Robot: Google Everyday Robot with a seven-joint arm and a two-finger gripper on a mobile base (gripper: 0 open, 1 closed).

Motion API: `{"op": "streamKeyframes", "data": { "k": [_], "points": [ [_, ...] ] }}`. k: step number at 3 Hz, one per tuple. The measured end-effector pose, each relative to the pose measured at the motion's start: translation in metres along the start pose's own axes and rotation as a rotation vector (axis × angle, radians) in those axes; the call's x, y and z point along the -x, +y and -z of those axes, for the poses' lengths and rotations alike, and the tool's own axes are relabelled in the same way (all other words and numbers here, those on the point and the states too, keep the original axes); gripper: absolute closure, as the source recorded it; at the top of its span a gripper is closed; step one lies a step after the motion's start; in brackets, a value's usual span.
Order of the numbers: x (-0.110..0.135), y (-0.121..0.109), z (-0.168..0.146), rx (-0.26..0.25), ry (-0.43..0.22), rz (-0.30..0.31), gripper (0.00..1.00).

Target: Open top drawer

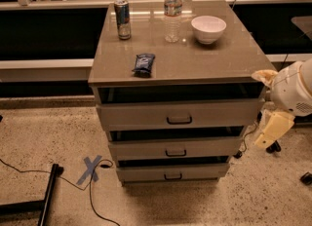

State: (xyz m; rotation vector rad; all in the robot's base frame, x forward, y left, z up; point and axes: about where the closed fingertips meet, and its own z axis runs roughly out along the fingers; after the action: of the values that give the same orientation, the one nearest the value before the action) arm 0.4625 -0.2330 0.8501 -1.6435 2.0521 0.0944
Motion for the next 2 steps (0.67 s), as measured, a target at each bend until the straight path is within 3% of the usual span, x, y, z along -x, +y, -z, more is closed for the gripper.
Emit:
{"op": "streamKeyframes", "data": {
  "k": [1, 2],
  "points": [
    [0.005, -0.013, 0.006, -0.044, 0.005, 0.019, 0.00],
    [0.007, -0.011, -0.016, 0.015, -0.013, 0.023, 0.00]
  ]
}}
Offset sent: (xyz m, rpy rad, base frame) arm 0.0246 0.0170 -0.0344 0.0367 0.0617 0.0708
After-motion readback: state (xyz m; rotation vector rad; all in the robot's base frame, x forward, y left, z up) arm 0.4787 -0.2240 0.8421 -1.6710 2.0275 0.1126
